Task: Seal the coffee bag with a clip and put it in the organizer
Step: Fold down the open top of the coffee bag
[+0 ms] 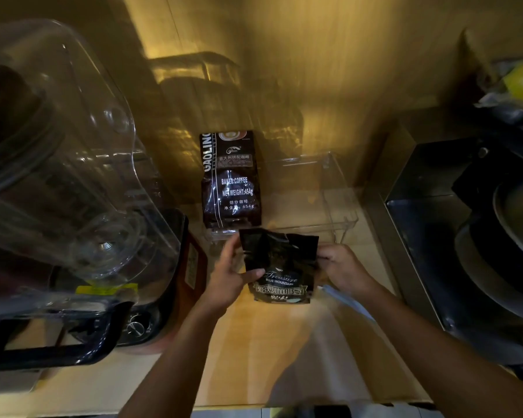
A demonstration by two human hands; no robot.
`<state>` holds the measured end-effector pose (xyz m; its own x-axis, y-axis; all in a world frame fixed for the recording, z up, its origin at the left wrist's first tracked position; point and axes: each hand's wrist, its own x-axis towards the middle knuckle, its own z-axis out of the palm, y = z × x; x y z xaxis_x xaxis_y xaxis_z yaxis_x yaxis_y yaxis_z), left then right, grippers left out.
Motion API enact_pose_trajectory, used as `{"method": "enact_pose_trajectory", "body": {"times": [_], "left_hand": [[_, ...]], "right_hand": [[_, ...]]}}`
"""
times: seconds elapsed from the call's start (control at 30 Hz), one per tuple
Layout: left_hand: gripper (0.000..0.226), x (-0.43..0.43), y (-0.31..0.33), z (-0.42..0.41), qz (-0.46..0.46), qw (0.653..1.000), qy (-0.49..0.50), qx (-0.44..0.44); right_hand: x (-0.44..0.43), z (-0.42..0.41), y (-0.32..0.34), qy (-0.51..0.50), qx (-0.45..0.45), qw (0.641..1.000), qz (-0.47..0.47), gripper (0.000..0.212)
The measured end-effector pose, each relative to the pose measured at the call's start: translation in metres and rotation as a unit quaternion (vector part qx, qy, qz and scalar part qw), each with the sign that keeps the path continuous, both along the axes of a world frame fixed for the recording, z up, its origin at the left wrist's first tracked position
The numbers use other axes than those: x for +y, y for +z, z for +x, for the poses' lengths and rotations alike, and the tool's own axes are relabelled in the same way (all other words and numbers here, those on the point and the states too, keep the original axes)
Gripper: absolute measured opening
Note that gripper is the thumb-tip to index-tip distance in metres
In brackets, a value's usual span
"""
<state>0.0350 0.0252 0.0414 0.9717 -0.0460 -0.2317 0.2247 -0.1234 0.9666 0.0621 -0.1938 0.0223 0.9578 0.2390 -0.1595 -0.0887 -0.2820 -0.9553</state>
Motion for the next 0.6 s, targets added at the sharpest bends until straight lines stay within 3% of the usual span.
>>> {"method": "enact_pose_trajectory", "body": {"times": [0.13,0.23,0.33,0.5,0.6], "left_hand": [[0.037,-0.012,-0.004,0.002,-0.028,0.998,-0.033,-0.039],[0.026,-0.012,-0.010,0.002,-0.068,0.998,0.014,-0.003],[0.026,-0.014,-0.012,0.003,-0.096,0.995,0.021,0.034],[0.029,-0.030,-0.007,-0.001,-0.101,0.994,0.025,0.019],[0.030,-0.031,-0.008,-0.005,-0.106,0.993,0.042,0.018]], "right_hand": [[-0.006,0.001,0.012,-0.015,0.044,0.998,0.048,0.017],[-0.011,-0.008,0.021,0.018,0.051,0.997,0.056,0.035],[-0.004,-0.022,0.024,0.065,0.084,0.983,0.150,0.058],[0.030,-0.029,0.012,-0.111,0.065,0.982,0.138,0.037],[0.035,-0.027,0.007,-0.154,0.067,0.977,0.132,0.025]]}}
